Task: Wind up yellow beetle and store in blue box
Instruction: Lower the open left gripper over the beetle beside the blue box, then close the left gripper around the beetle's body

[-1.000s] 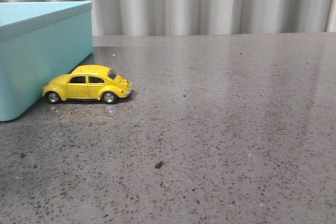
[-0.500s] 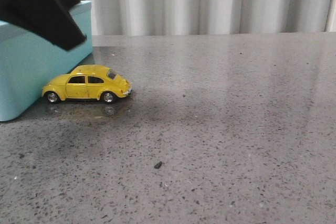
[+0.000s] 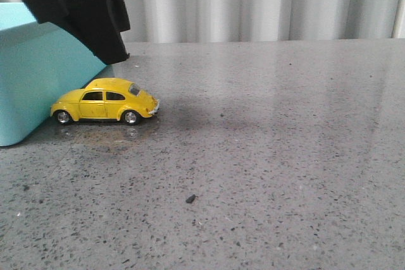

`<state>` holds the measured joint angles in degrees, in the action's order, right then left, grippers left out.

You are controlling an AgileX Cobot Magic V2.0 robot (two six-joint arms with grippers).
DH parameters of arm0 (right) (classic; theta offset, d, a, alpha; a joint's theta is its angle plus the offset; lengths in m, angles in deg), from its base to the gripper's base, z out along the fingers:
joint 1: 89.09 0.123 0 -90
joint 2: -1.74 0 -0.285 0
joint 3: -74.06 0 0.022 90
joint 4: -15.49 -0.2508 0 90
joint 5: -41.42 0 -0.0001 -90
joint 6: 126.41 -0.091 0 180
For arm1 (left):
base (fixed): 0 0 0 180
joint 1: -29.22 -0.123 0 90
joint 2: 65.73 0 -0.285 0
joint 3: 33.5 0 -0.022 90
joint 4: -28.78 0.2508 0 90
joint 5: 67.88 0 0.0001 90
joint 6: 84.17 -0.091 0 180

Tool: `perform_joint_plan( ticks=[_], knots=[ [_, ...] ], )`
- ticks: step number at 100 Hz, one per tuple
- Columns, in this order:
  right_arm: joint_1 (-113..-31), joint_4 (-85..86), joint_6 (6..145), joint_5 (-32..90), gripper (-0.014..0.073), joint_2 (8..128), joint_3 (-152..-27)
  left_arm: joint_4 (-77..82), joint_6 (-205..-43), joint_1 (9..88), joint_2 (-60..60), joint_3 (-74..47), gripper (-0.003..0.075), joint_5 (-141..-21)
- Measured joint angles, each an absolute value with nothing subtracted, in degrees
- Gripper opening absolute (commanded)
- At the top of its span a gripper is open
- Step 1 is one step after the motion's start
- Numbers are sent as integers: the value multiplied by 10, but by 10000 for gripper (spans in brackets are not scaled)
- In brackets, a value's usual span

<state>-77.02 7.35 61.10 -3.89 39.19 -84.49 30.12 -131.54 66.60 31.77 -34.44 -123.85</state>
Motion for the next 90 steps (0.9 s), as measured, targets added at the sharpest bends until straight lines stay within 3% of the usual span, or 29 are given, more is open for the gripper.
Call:
perform_joint_plan(
  ticks=[8, 14, 90],
  knots=[
    [-770, 76, 611, -37, -41, 392, -838, 301, -1327, 659, 339, -352, 561, -1248],
    [-770, 80, 611, -35, -41, 392, -836, 301, -1340, 655, 353, -353, 592, -1252],
    [-770, 96, 611, -31, -41, 392, -835, 266, -1383, 601, 423, -356, 585, -1239]
  ],
)
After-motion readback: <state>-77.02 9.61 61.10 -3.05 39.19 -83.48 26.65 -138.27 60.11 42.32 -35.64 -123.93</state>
